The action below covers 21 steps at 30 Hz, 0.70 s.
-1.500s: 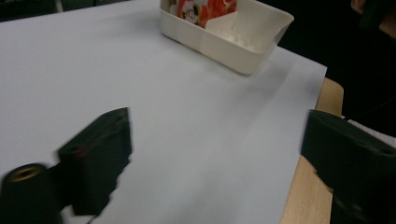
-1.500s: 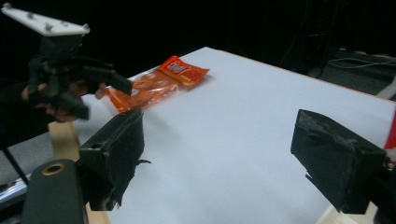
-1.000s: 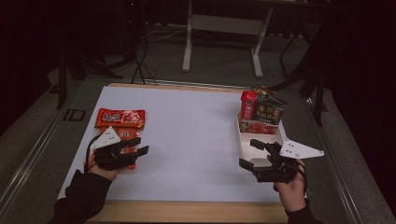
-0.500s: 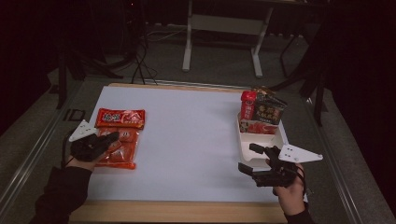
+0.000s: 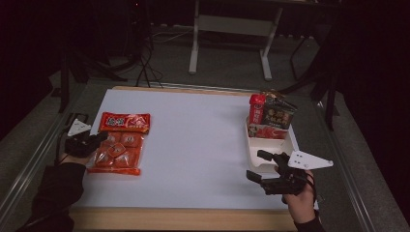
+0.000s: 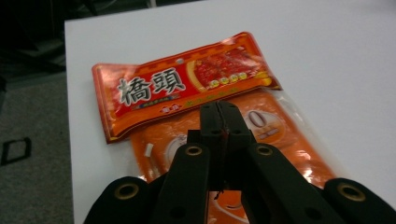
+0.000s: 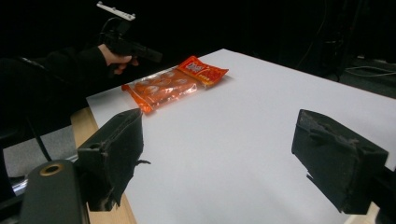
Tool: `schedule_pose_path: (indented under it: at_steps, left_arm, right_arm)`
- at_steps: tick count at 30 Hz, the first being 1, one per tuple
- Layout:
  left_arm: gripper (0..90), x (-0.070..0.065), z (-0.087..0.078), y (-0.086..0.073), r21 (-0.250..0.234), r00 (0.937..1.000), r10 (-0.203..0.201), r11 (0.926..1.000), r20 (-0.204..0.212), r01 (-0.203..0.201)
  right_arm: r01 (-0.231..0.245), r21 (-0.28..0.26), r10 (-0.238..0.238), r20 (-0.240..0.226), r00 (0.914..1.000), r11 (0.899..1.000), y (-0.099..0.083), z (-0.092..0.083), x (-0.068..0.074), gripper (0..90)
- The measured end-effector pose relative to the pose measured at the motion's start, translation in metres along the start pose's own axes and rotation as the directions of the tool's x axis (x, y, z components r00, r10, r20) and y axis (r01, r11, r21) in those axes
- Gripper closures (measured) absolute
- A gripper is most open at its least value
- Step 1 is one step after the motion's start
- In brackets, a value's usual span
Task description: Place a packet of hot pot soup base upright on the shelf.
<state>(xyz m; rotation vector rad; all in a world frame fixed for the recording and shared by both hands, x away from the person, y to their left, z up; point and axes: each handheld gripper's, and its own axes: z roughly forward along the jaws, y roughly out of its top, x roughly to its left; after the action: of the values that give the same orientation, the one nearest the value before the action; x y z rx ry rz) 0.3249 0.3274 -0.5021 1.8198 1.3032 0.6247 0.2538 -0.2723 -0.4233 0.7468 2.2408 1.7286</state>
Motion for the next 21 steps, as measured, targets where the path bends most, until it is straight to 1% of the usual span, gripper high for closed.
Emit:
schedule_pose_path:
  at_steps: [1,2,4,5,6,7,8,9,11,12,13,15,16,17,18,19,21]
  left_arm:
    - [90.0,0.003,0.003,-0.001,-0.001,0.9999,0.006,1.0,-0.01,-0.006]
    - [90.0,0.006,0.005,-0.002,0.009,0.9997,0.012,0.9999,-0.021,-0.012]
    - [90.0,0.014,0.01,-0.005,0.027,0.9991,-0.009,0.9996,-0.042,0.01]
    - [90.0,0.017,0.013,-0.006,0.037,0.9989,-0.019,0.9991,-0.044,0.02]
    - [90.0,0.02,0.015,-0.007,0.057,0.9978,-0.008,0.9983,-0.066,0.012]
    - [90.0,0.023,0.017,-0.009,0.064,0.9969,-0.015,0.9978,-0.077,0.02]
    - [90.0,0.025,0.019,-0.01,0.068,0.9969,-0.025,0.9973,-0.075,0.03]
    - [90.0,0.027,0.02,-0.011,0.078,0.995,-0.022,0.9965,-0.098,0.029]
    - [90.0,0.031,0.024,-0.014,0.096,0.9942,-0.027,0.9947,-0.104,0.037]
    - [90.0,0.032,0.026,-0.014,0.103,0.9928,-0.019,0.9942,-0.118,0.031]
    - [90.0,0.033,0.028,-0.015,0.108,0.9927,-0.028,0.9934,-0.118,0.04]
    - [90.0,0.035,0.032,-0.015,0.12,0.9911,-0.062,0.9898,-0.118,0.076]
    - [90.0,0.035,0.034,-0.015,0.134,0.9915,-0.063,0.9878,-0.114,0.078]
    - [90.0,0.035,0.036,-0.016,0.134,0.991,-0.056,0.9883,-0.122,0.072]
    - [90.0,0.034,0.037,-0.016,0.139,0.9913,-0.061,0.9873,-0.117,0.077]
    - [90.0,0.032,0.04,-0.016,0.153,0.9913,-0.047,0.986,-0.123,0.066]
    - [90.0,0.031,0.042,-0.016,0.158,0.99,-0.043,0.9854,-0.134,0.064]
  right_arm:
    - [-0.002,0.001,0.002,-0.001,1.0,1.0,0.0,0.0,0.0,16.4]
    - [-0.002,0.002,0.002,-0.001,1.0,1.0,0.0,0.0,0.0,16.4]
    - [0.002,0.006,-0.002,-0.005,1.0,1.0,0.0,0.001,0.001,16.4]
    - [0.004,0.005,-0.004,-0.005,1.0,1.0,0.0,0.001,0.001,16.4]
    - [0.005,0.004,-0.005,-0.007,1.0,1.0,0.0,0.001,0.001,16.4]
    - [0.002,0.004,-0.002,-0.01,1.0,1.0,0.0,0.001,0.001,16.3]
    - [0.003,0.004,-0.003,-0.007,1.0,1.0,0.0,0.001,0.001,16.3]
    - [0.003,0.004,-0.003,-0.007,1.0,1.0,0.0,0.001,0.001,16.4]
    - [-0.001,0.002,0.001,-0.008,1.0,1.0,-0.001,0.001,0.0,16.3]
    - [-0.004,0.003,0.004,-0.008,1.0,1.0,-0.001,0.001,0.0,16.3]
    - [-0.004,0.005,0.004,-0.006,1.0,1.0,-0.001,0.001,0.0,16.3]
    - [-0.005,0.006,0.005,-0.006,1.0,1.0,-0.002,0.001,-0.001,16.4]
    - [-0.006,0.009,0.006,-0.005,1.0,1.0,-0.002,0.001,-0.001,16.3]
    - [-0.006,0.01,0.006,-0.005,1.0,1.0,-0.002,0.001,-0.001,16.4]
    - [-0.007,0.008,0.007,-0.008,0.9999,1.0,-0.002,0.001,-0.001,16.3]
    - [-0.007,0.008,0.007,-0.008,0.9999,1.0,-0.002,0.001,-0.001,16.3]
    - [-0.005,0.01,0.005,-0.006,1.0,1.0,-0.002,0.001,-0.001,16.4]
